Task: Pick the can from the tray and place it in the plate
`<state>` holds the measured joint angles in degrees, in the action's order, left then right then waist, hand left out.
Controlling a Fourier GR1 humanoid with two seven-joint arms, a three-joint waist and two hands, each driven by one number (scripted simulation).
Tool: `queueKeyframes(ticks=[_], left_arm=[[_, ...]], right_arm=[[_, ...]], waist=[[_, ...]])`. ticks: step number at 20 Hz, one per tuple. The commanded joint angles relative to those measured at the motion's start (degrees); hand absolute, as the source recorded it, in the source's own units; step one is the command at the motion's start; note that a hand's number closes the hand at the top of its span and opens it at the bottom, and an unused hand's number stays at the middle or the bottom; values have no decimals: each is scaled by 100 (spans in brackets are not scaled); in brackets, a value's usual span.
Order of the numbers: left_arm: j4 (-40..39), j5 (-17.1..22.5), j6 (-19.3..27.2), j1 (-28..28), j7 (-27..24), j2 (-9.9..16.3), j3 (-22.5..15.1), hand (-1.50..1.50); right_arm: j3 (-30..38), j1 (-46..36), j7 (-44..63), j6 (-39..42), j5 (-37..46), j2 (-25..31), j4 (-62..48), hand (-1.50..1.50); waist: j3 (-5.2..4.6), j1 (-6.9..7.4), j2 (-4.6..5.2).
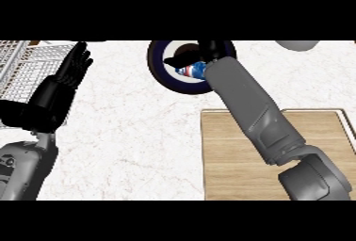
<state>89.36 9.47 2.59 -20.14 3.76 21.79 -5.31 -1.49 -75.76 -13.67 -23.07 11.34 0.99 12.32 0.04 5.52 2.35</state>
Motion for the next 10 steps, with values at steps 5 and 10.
queueKeyframes(ticks=[5,10], left_arm=[[-57,25,6,-55,76,-23,109,0],[151,86,-72,148,175,94,222,0]], right_arm=[[1043,90,-927,93,-942,22,256,-150],[1508,372,-1323,565,-1327,489,130,-150]], waist=[[2,-107,-28],[2,-136,-74]])
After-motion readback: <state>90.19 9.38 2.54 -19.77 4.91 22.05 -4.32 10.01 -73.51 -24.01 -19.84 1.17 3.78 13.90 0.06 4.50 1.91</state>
